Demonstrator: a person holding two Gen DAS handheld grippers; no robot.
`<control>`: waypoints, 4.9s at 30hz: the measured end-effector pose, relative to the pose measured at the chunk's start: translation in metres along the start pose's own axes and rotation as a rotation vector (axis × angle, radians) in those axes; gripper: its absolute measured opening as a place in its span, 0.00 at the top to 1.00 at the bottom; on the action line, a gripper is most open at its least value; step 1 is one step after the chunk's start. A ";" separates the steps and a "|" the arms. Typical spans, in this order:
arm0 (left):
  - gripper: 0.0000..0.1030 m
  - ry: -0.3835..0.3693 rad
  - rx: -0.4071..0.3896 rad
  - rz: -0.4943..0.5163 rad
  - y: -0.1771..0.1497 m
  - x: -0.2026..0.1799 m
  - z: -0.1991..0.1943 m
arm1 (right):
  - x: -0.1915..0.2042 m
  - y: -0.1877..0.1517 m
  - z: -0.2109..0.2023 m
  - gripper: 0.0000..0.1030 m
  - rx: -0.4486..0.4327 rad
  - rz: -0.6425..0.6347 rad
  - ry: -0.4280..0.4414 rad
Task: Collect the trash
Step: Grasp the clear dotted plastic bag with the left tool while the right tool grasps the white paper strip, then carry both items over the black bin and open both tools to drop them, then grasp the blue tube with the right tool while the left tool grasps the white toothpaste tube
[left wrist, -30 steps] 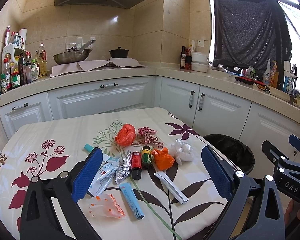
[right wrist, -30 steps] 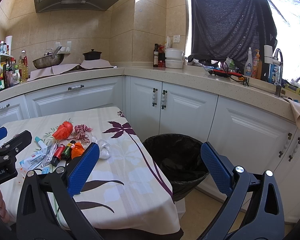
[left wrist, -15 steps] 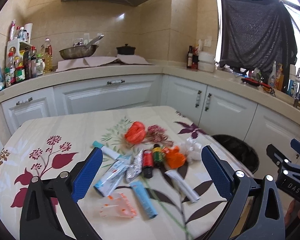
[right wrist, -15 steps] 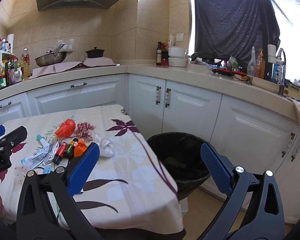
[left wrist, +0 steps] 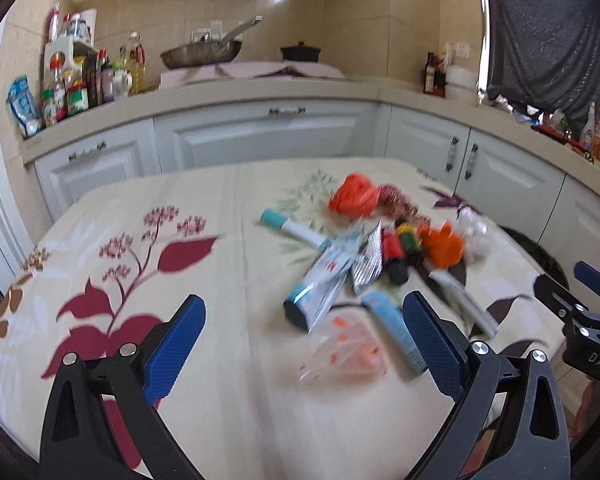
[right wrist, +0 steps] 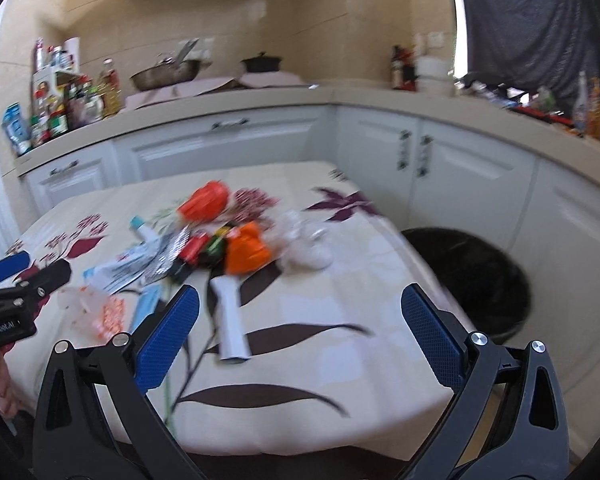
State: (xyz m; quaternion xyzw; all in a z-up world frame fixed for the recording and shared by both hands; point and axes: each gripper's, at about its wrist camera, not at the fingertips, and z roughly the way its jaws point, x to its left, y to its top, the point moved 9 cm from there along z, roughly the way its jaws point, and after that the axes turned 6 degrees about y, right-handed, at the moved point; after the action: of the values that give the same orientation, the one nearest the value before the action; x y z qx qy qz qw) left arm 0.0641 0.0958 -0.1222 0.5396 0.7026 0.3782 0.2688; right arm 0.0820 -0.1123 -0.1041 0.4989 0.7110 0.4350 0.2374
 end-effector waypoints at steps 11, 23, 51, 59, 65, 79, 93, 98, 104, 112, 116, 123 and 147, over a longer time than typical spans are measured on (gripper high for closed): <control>0.07 -0.032 0.032 0.006 -0.017 -0.001 0.012 | 0.022 -0.024 0.039 0.26 0.100 -0.016 0.081; 0.43 -0.061 0.030 0.042 -0.024 -0.012 0.021 | 0.020 -0.035 0.053 0.40 0.136 -0.018 0.098; 0.69 -0.113 -0.030 0.055 -0.008 -0.020 -0.011 | 0.014 -0.029 0.032 0.85 0.093 -0.025 0.108; 0.69 -0.175 -0.048 0.071 0.006 -0.049 -0.015 | -0.006 -0.016 0.012 0.86 0.053 -0.003 0.084; 0.69 -0.240 -0.079 0.095 0.024 -0.085 -0.016 | -0.041 0.005 -0.008 0.86 -0.014 0.004 -0.005; 0.69 -0.363 -0.149 0.173 0.070 -0.208 -0.005 | -0.168 0.035 -0.021 0.86 -0.105 0.088 -0.232; 0.69 -0.393 -0.111 0.238 0.086 -0.317 0.049 | -0.252 0.044 0.003 0.86 -0.118 0.163 -0.318; 0.67 -0.405 -0.079 0.276 0.085 -0.346 0.071 | -0.274 0.042 0.023 0.82 -0.103 0.194 -0.322; 0.46 -0.396 -0.035 0.284 0.082 -0.360 0.087 | -0.293 0.033 0.040 0.63 -0.088 0.243 -0.352; 0.39 -0.389 -0.048 0.248 0.090 -0.341 0.079 | -0.285 0.034 0.032 0.60 -0.099 0.246 -0.364; 0.39 -0.371 -0.063 0.228 0.096 -0.324 0.072 | -0.275 0.039 0.021 0.57 -0.114 0.239 -0.366; 0.39 -0.317 -0.088 0.195 0.097 -0.271 0.053 | -0.233 0.045 0.004 0.55 -0.131 0.221 -0.322; 0.31 0.017 -0.066 0.069 0.043 -0.036 0.029 | 0.011 0.020 0.035 0.54 -0.031 0.021 0.065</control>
State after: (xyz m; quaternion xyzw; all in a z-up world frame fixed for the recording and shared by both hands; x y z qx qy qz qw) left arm 0.1204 0.0734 -0.1042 0.5511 0.6729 0.4147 0.2674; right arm 0.1146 -0.0862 -0.1039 0.4881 0.7063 0.4644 0.2173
